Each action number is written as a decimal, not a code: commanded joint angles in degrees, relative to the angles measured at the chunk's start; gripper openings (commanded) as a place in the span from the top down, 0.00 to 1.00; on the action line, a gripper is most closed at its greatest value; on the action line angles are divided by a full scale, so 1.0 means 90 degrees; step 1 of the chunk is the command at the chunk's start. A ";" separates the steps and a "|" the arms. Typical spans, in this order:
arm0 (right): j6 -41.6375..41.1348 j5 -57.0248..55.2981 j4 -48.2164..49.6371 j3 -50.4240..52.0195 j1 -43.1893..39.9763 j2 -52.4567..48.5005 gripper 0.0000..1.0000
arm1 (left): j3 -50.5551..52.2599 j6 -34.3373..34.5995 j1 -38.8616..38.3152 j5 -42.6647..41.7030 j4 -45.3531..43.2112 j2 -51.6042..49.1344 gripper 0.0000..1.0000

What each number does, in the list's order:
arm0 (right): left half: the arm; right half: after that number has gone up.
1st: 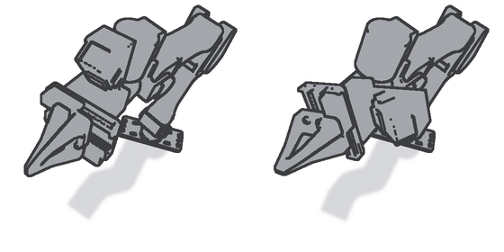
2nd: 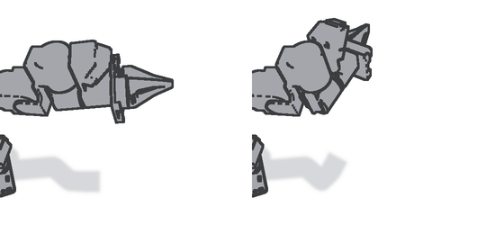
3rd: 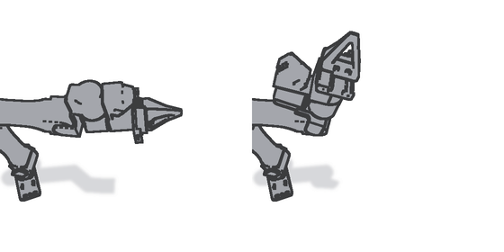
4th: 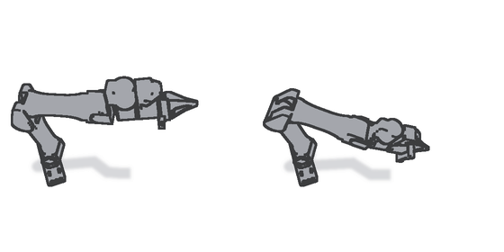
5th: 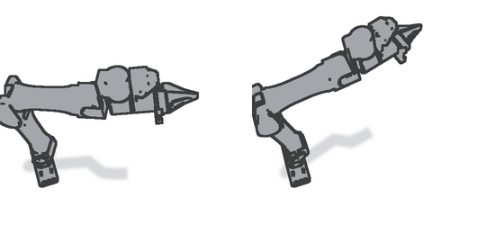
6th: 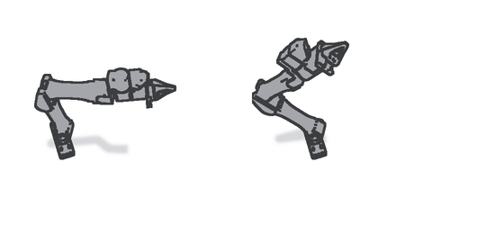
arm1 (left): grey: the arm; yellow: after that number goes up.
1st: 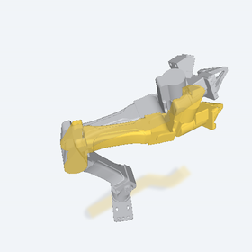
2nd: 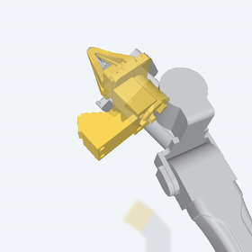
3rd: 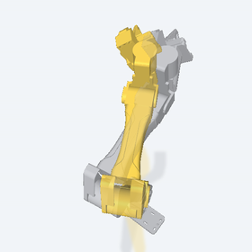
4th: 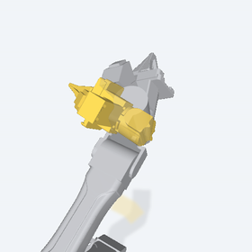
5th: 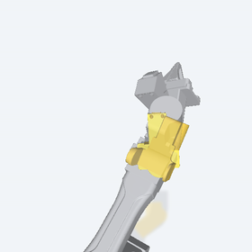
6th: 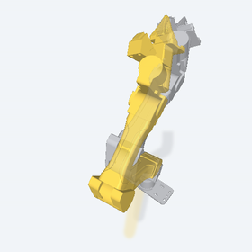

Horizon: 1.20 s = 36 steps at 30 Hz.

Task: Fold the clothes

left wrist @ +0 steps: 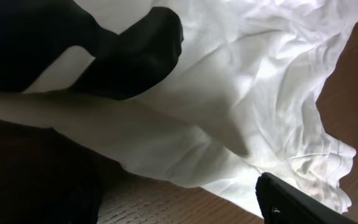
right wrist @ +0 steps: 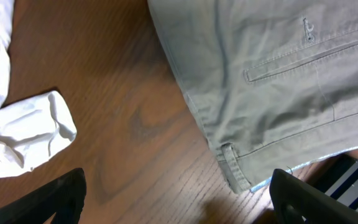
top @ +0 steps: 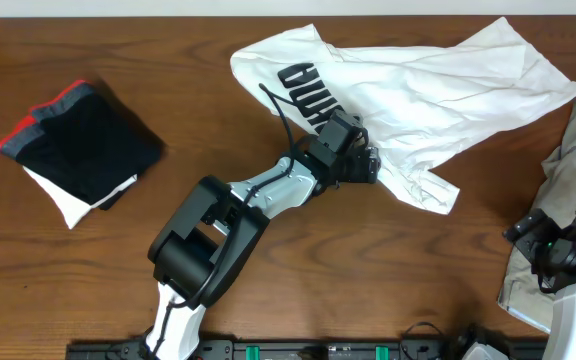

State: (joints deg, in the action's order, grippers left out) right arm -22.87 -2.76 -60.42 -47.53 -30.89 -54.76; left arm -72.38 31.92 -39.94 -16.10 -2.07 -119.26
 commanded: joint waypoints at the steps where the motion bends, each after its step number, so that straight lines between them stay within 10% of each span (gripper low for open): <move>1: -0.0024 0.0002 -0.0005 -0.0051 -0.0107 0.0000 0.08 | 0.0049 0.0138 -0.0044 0.0080 0.0022 -0.0180 0.23; 20: -0.0024 0.0002 -0.0007 -0.0051 -0.0107 0.0000 0.07 | 0.0049 0.0155 -0.0209 0.0185 -0.0311 -0.0622 0.35; 36: -0.0024 0.0002 -0.0012 -0.0051 -0.0107 0.0000 0.07 | 0.0049 0.0153 -0.0206 0.0563 -0.0311 -0.0622 0.91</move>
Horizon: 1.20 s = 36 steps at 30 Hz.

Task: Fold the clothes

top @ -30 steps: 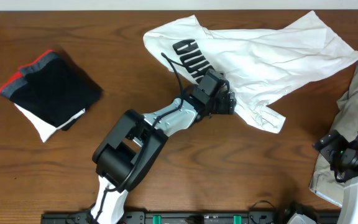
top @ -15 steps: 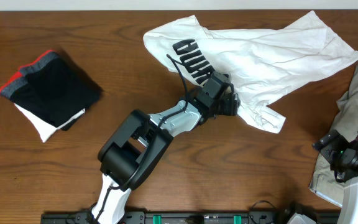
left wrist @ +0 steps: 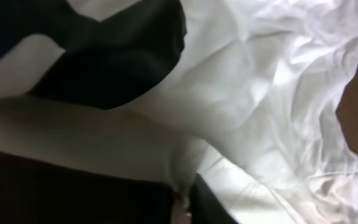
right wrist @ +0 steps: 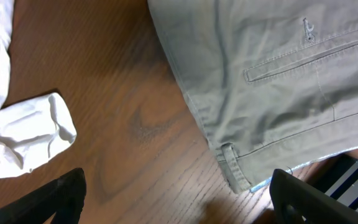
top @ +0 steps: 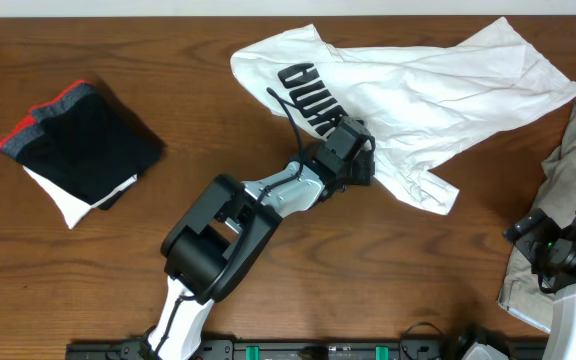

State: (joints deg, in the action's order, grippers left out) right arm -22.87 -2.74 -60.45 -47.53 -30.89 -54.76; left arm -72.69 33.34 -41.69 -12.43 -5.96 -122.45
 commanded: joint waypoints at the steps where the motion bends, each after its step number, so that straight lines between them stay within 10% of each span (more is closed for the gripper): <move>1: -0.0024 -0.0002 -0.0007 -0.0051 -0.0107 0.0000 0.07 | 0.0083 -0.0005 -0.0012 0.0153 0.0121 -0.0267 0.94; 14: -0.0024 -0.0002 -0.0007 -0.0051 -0.0107 0.0000 0.07 | 0.0080 -0.0593 0.0015 0.0177 0.0692 0.0279 0.94; 36: -0.0027 0.0000 0.0068 -0.0049 -0.0107 0.0000 0.08 | 0.0083 -0.0928 0.2302 0.1226 0.6365 0.2829 0.94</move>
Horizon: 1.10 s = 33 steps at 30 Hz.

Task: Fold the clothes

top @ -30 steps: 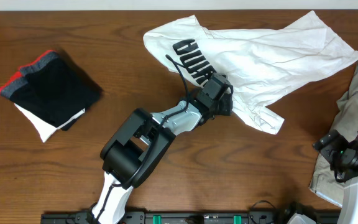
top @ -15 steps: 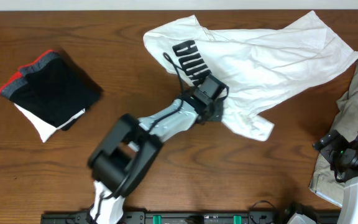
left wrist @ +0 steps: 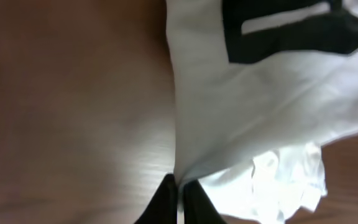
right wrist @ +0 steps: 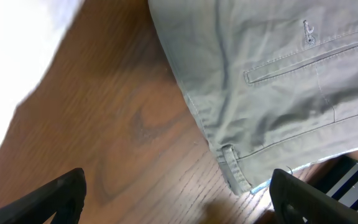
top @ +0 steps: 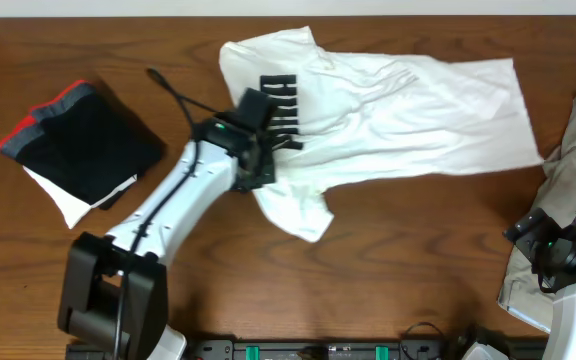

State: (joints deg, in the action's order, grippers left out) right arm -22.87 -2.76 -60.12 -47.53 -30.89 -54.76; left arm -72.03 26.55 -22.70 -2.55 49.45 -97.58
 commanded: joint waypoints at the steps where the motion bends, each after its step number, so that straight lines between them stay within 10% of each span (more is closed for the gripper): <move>1: -0.0027 0.0002 0.0039 -0.0049 -0.0107 0.0000 0.08 | 0.0017 -0.0270 0.0257 0.0126 0.0308 0.0068 0.94; 17: -0.0019 0.1479 0.1681 0.0226 -0.0100 -0.1753 0.11 | 0.0027 -0.0755 0.0376 0.0933 0.0427 0.0066 0.93; 27: 0.0141 0.1027 0.2086 0.0226 -0.0102 -0.3378 0.12 | 0.0027 -0.0753 0.0376 0.0930 0.0376 0.0068 0.58; 33: 0.0117 0.0576 0.2317 0.0226 -0.0104 -0.3840 0.13 | 0.0027 -0.0753 0.0376 0.0928 0.0374 0.0066 0.56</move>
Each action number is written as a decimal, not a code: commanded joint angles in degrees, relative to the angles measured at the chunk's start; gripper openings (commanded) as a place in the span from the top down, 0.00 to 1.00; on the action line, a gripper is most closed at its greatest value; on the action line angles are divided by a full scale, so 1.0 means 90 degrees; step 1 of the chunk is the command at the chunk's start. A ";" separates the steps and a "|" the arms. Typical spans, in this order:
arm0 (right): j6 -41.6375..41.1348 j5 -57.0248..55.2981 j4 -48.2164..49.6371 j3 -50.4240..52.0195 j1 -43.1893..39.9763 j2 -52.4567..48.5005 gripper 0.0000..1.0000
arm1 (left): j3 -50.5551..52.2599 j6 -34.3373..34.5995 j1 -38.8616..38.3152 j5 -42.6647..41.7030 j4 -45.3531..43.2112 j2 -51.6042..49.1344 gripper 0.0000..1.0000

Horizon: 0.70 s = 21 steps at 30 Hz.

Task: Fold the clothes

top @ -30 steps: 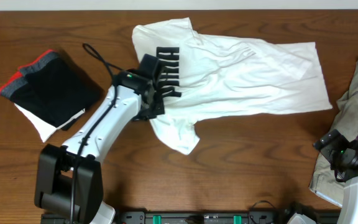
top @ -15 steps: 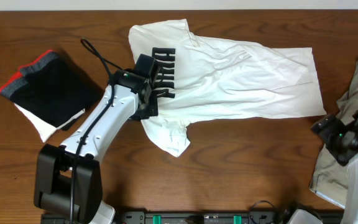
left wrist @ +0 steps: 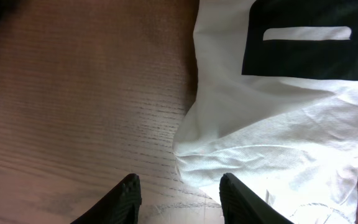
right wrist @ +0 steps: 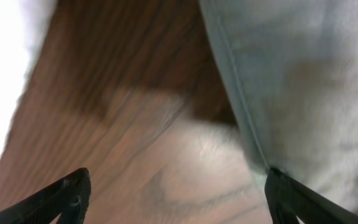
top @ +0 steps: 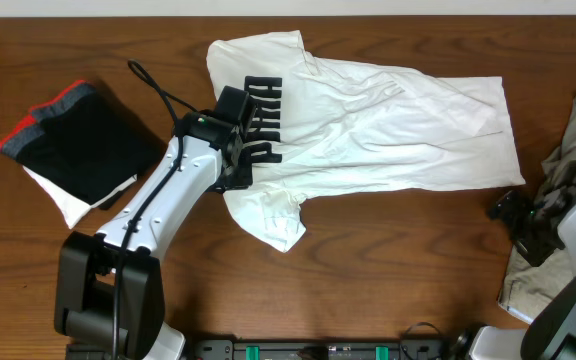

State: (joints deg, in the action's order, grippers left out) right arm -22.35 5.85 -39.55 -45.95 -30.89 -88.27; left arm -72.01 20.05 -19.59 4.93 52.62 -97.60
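Note:
A white T-shirt (top: 368,125) with black lettering (top: 260,118) lies spread across the middle of the table, one sleeve (top: 268,215) crumpled toward the front. My left gripper (top: 236,178) stands open over the shirt's left edge (left wrist: 194,134), nothing between its fingers (left wrist: 129,198). At the right, my right gripper (top: 508,210) is open over bare wood beside the grey trousers (top: 568,150); the trouser cloth (right wrist: 303,74) fills the upper right of its view.
A folded stack of dark clothes (top: 78,145) with a red edge and white underside lies at the left. The grey trousers hang off the table's right edge. Bare brown wood (top: 398,270) runs along the front.
My left gripper has opened and let go of the shirt's edge. The shirt has shifted a little left and settled flat. My right gripper has moved up and left, off the trousers' lower part.
My left gripper was open at the crumpled shirt's lower fold, then shut on it. Later it held the shirt dragged leftward and spread out. Now it is open beside the lettering, and the right arm, still until then, has moved toward the shirt.

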 commanded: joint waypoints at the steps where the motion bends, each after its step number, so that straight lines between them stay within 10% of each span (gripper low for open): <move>1: 0.0053 -0.0515 0.0041 0.0051 -0.0109 -0.0155 0.14 | 0.0024 -0.0032 0.0032 0.0092 0.0022 0.0068 0.56; 21: -0.0996 -0.2548 0.0503 0.0051 -0.1163 -0.0170 0.13 | 0.0027 -0.0015 0.0027 -0.0384 0.0437 0.0068 0.30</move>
State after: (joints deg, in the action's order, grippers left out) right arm -29.28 -14.37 -35.07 -45.93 -39.03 -89.43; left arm -72.01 19.64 -19.59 1.87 56.10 -97.60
